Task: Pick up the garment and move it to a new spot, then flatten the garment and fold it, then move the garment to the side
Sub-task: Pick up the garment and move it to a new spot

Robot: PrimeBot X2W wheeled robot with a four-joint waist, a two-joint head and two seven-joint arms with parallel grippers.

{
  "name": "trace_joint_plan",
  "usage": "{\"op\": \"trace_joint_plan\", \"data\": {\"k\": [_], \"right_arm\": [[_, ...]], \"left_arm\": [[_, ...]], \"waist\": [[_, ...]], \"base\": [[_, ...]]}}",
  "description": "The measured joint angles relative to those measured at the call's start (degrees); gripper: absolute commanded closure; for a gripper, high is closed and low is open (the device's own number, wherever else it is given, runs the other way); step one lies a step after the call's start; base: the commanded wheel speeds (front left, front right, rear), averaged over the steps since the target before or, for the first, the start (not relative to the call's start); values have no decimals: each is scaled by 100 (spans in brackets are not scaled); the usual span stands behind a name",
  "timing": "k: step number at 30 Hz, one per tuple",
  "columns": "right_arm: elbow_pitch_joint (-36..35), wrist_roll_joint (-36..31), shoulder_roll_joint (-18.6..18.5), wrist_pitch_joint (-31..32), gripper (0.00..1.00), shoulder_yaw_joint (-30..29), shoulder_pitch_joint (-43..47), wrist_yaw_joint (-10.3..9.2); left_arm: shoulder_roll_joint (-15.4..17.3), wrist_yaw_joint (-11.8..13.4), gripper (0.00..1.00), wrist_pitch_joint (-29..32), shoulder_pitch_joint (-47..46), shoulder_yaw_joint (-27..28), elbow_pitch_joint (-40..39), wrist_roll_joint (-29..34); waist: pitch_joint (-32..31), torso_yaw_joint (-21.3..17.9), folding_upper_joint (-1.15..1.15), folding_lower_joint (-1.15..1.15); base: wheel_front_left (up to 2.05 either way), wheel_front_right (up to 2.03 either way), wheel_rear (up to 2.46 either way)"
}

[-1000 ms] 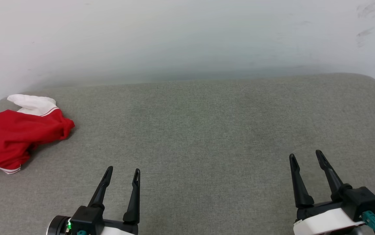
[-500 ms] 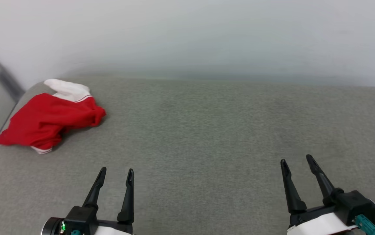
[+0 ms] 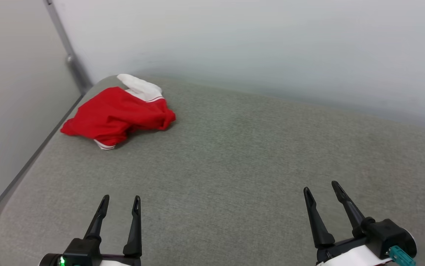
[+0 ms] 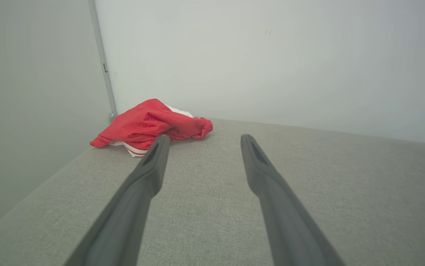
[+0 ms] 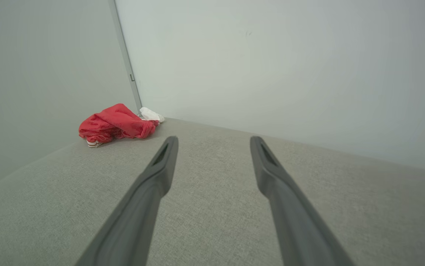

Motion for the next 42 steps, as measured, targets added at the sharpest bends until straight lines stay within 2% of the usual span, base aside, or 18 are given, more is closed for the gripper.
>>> {"op": "trace_joint_plan", "data": {"k": [10, 22, 33, 42], "right_arm": [[22, -37, -3, 0, 0, 182, 38, 0], [86, -83, -2, 0, 0, 211, 48, 1], [177, 33, -3, 0, 0, 164, 25, 0], [-71, -359, 1, 0, 0, 175, -499, 1]], "left_arm": [[-1, -33, 0, 0, 44, 55, -24, -22], [-1, -55, 0, -1, 77, 75, 31, -29], [-1, -51, 0, 0, 122, 158, 183, -333], [-2, -115, 0, -1, -530, 569, 246, -768]], "waist": [[-63, 531, 0, 0], [-121, 801, 0, 0], [21, 705, 0, 0], [764, 414, 0, 0]], "base": [[0, 0, 0], [0, 0, 0], [0, 0, 0], [0, 0, 0]]}}
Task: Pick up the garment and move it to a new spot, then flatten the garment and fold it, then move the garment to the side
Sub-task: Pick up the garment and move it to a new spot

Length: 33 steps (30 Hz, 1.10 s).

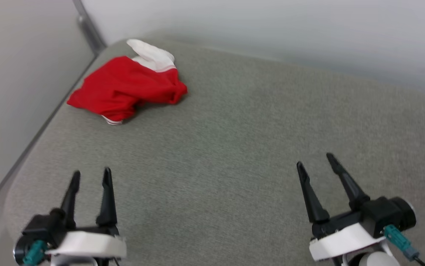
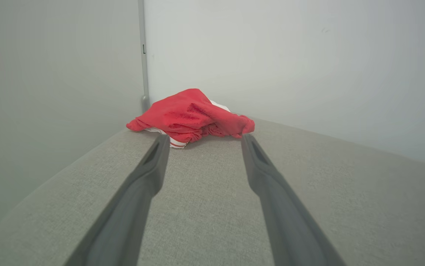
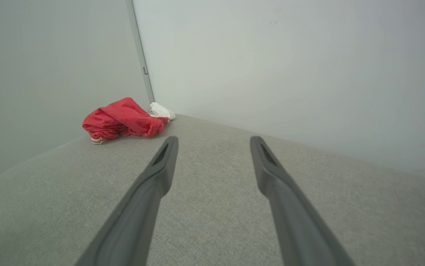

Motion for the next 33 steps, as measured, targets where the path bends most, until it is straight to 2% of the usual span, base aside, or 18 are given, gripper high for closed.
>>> {"op": "trace_joint_plan", "data": {"k": [3, 5, 8, 11, 14, 18, 22, 27, 30, 33], "right_arm": [[-186, -96, 0, 0, 0, -21, -201, 0], [-315, -218, -3, 0, 0, 11, -308, 0], [-498, -372, -2, 0, 0, 49, -459, 0], [-641, -443, -3, 0, 0, 36, -612, 0], [-764, -528, -4, 0, 0, 46, -742, 0], [-1076, -625, -4, 0, 0, 19, -983, 0], [-1261, -599, -10, 0, 0, -20, -1039, -1], [-1366, -577, -10, 0, 0, 11, -1038, -1], [-1402, -570, -9, 0, 0, 36, -1049, -1], [-1422, -568, -9, 0, 0, 52, -1113, -1]], "left_arm": [[7, -115, 0, 0, -477, 227, 62, -8], [129, -170, 0, 0, -874, 358, 136, -36], [608, -211, 0, 0, -1564, 430, 412, -210], [1363, -224, 0, 109, -2300, 151, 834, -564], [2238, -225, 0, 854, -3097, -277, 1170, -1191], [3353, -224, 0, 2328, -3806, -672, 1481, -2071], [4251, -226, 0, 3282, -4546, -1080, 1733, -2685], [4754, -226, 0, 4556, -5071, -1460, 2136, -3747], [5007, -227, 0, 4986, -5338, -1683, 2275, -4000], [5118, -232, 0, 5298, -5535, -1857, 2518, -4228]], "waist": [[353, -160, 0, 2], [601, -278, 0, 2], [975, -460, 0, 2], [1323, -650, 0, 2], [1644, -831, 0, 2], [2034, -1074, 0, 2], [2416, -1306, 0, 2], [2803, -1603, 0, 2], [3014, -1742, 0, 2], [3196, -1864, 0, 2]], "base": [[0, 0, 0], [0, 0, 0], [0, 0, 0], [0, 0, 0], [0, 0, 0], [0, 0, 0], [0, 0, 0], [0, 0, 0], [0, 0, 0], [0, 0, 0]]}}
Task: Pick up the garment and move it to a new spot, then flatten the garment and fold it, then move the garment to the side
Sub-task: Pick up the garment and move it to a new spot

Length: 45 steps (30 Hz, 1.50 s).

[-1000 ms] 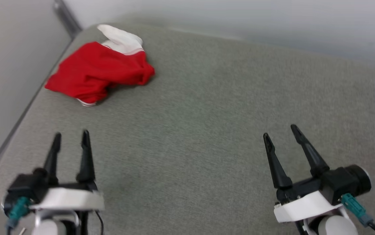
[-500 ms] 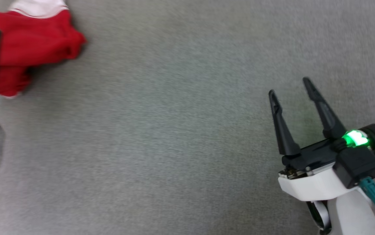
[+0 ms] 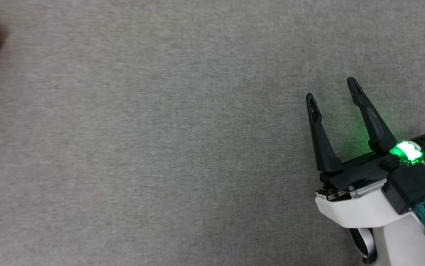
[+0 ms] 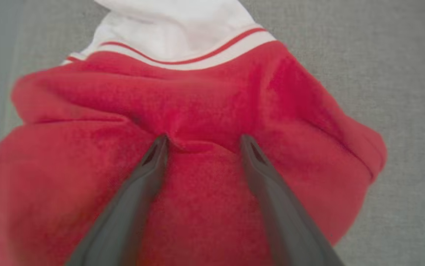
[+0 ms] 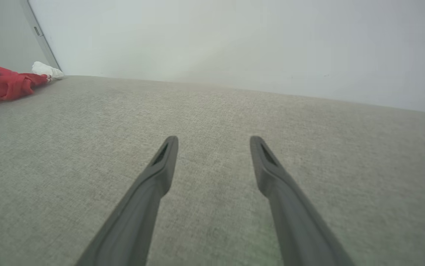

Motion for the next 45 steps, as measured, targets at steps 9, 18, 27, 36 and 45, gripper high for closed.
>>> {"op": "trace_joint_plan", "data": {"k": [9, 18, 27, 36, 45], "right_arm": [[-75, 41, 0, -1, 0, -30, -110, 0], [-56, -40, 0, -1, 0, -54, -148, 0], [151, -99, 0, 0, 0, -87, -138, 0], [375, 163, 0, 0, 0, -175, 27, 0], [516, 356, -1, 0, 0, -177, 359, 0]], "left_arm": [[409, -1, 0, 558, -259, -620, 350, -277], [458, 10, 100, 730, -369, -971, 331, -934], [271, 15, 100, -503, -198, -1472, 292, -1029], [420, 8, 100, -2175, 185, -2403, -283, -971], [426, 5, 100, -3117, 362, -3696, -918, -637]], "waist": [[305, -244, 0, -2], [320, -226, 0, -2], [-87, -197, 0, -2], [-904, -283, 0, -2], [-1826, -465, 0, -2]], "base": [[0, 0, 0], [0, 0, 0], [0, 0, 0], [0, 0, 0], [0, 0, 0]]}}
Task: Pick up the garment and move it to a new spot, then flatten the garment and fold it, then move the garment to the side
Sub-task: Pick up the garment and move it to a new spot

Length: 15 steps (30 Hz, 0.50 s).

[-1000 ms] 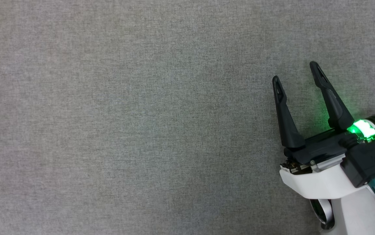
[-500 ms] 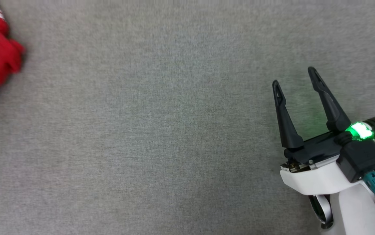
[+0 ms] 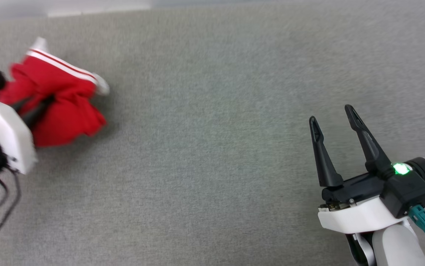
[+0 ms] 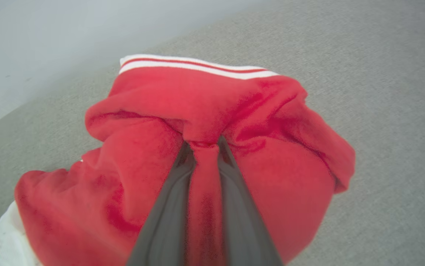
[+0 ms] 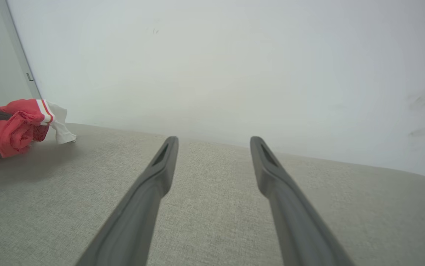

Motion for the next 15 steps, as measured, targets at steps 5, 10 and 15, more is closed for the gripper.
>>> {"op": "trace_joint_plan", "data": {"k": [5, 10, 15], "right_arm": [[-2, 57, 0, 0, 0, -87, 135, 0], [-8, 81, -1, 0, 0, -174, 289, 0], [-65, 101, -2, 0, 0, -237, 377, 0]], "left_arm": [[-347, 0, 100, -341, 73, -553, -192, 159], [-817, -5, 100, -609, 132, -937, -335, 421], [-1529, 12, 100, -802, 257, -1255, -298, 708]], "waist": [[-381, -165, 0, 0], [-616, -372, 0, 0], [-721, -615, 0, 0]], "base": [[0, 0, 0], [0, 0, 0], [0, 0, 0]]}}
